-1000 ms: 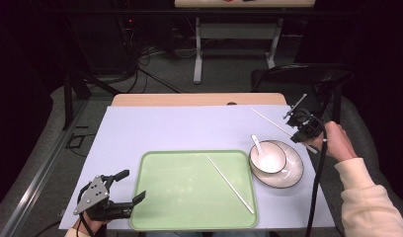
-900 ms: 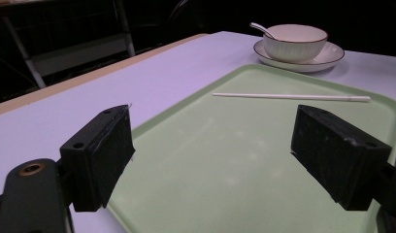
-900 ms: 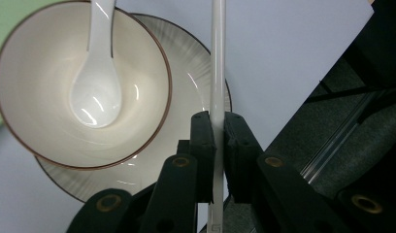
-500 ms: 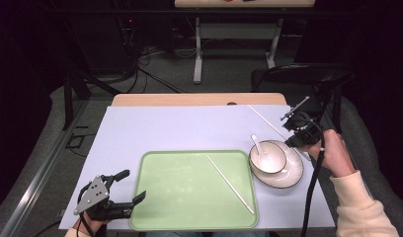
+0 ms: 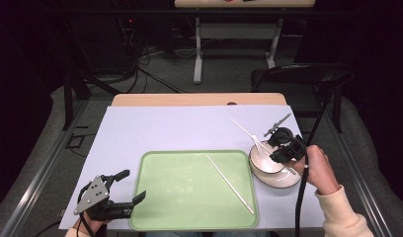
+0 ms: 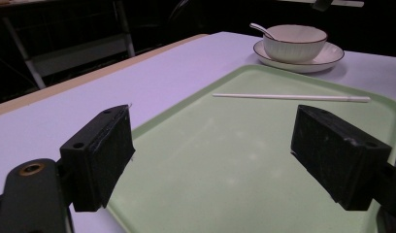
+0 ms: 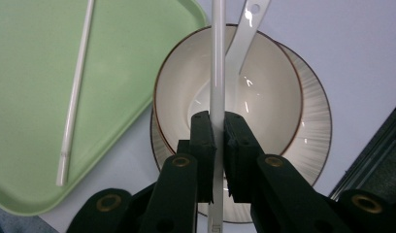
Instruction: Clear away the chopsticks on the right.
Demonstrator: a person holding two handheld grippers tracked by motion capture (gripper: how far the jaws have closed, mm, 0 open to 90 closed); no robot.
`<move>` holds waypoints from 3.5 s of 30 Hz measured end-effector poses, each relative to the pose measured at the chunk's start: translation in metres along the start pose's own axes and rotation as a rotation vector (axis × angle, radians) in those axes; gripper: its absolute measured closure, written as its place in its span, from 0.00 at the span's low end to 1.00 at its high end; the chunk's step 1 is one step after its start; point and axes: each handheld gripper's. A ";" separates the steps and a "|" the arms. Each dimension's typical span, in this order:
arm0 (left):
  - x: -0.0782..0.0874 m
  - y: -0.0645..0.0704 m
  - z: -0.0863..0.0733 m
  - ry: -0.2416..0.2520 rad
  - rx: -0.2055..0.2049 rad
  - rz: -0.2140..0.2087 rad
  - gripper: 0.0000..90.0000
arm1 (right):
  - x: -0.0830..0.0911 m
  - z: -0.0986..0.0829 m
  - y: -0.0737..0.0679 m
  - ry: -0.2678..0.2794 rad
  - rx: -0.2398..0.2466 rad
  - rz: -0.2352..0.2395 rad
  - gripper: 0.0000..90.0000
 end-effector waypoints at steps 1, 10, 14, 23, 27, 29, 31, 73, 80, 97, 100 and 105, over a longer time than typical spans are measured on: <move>-0.001 0.000 0.000 0.003 -0.002 -0.003 0.17 | -0.002 0.000 -0.002 -0.002 0.001 0.006 0.93; -0.003 0.000 0.001 -0.001 -0.008 -0.005 0.17 | -0.013 0.001 -0.016 -0.008 0.015 0.035 0.93; -0.002 0.000 0.001 -0.001 -0.010 -0.004 0.17 | -0.017 0.001 -0.025 -0.018 0.024 0.043 0.93; -0.002 0.000 0.001 0.005 -0.009 -0.009 0.17 | -0.031 0.001 -0.044 -0.058 0.039 0.055 0.93; -0.003 0.000 0.001 0.003 -0.009 -0.010 0.17 | -0.035 0.001 -0.049 -0.062 0.043 0.058 0.93; -0.003 0.000 0.001 0.004 -0.010 -0.009 0.17 | -0.038 0.002 -0.052 -0.069 0.047 0.065 0.93; -0.003 0.000 0.001 0.004 -0.008 -0.009 0.17 | -0.041 0.002 -0.055 -0.073 0.042 0.073 0.93; -0.003 0.000 0.001 -0.005 -0.014 -0.007 0.17 | -0.100 0.034 -0.090 -0.138 -0.018 0.153 0.88; -0.003 0.000 0.001 -0.005 -0.016 -0.006 0.17 | -0.099 0.033 -0.092 -0.136 -0.009 0.171 0.86; -0.003 0.001 0.001 -0.005 -0.017 -0.005 0.17 | -0.073 0.016 -0.088 0.031 0.089 0.117 0.26; -0.003 0.001 0.001 -0.008 -0.017 -0.005 0.17 | -0.064 0.010 -0.088 0.104 0.107 0.102 0.16; -0.003 0.001 0.001 -0.005 -0.016 -0.006 0.17 | -0.052 -0.005 -0.086 0.208 0.145 0.086 0.13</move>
Point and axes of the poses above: each handheld gripper's, and its own axes: x roughly backward along the jaws, z roughly out of its top, y roughly to its right, and after that the axes turned 12 degrees about -y, right-handed
